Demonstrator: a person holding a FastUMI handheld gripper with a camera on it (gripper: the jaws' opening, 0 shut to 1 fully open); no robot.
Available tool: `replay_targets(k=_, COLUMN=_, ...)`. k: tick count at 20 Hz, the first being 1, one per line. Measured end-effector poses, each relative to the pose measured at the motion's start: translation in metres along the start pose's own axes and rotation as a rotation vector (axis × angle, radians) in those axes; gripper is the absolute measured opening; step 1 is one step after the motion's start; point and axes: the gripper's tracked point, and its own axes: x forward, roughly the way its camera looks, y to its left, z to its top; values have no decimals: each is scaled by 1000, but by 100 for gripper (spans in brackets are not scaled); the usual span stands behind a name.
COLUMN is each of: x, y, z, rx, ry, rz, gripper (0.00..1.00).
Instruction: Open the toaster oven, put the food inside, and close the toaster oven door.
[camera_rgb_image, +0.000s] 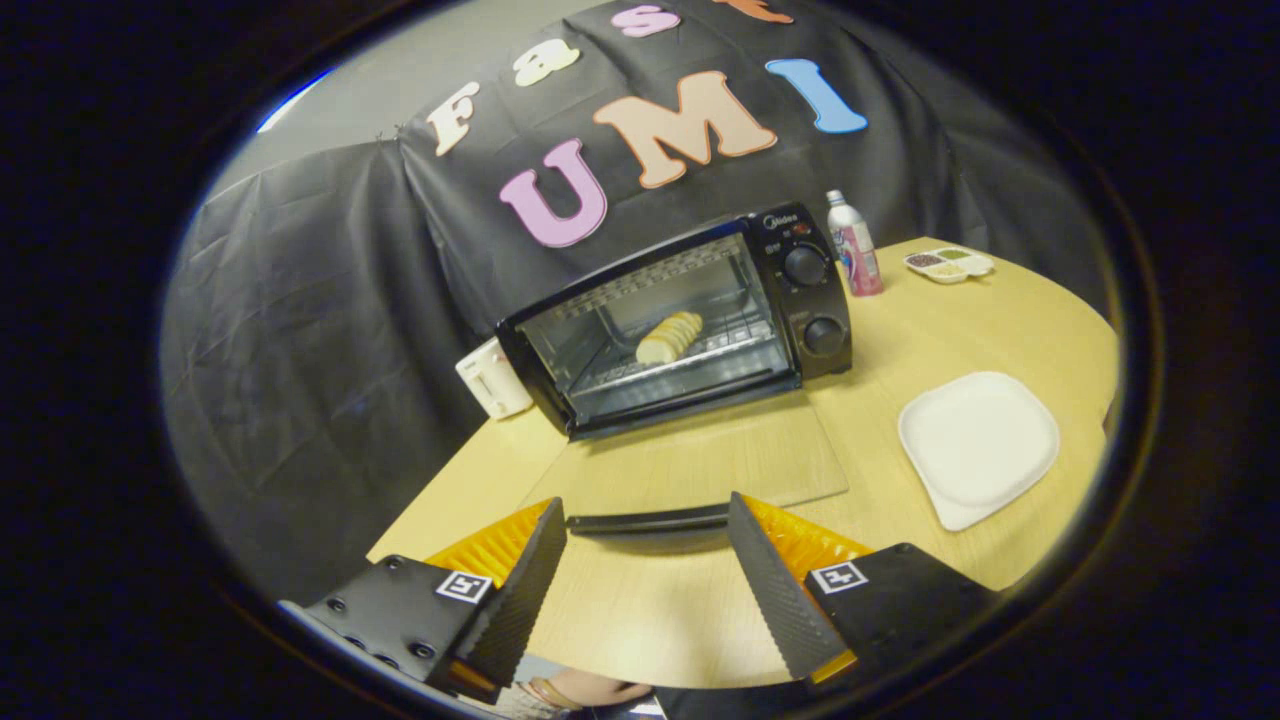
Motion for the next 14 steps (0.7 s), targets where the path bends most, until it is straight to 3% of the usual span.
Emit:
replay_targets(k=7, x=20, y=1, z=-49, rx=-42, ry=137, rz=-12, gripper=100)
replay_targets(k=14, x=44, y=-15, z=-52, rx=-128, ry=134, rz=-109, gripper=98)
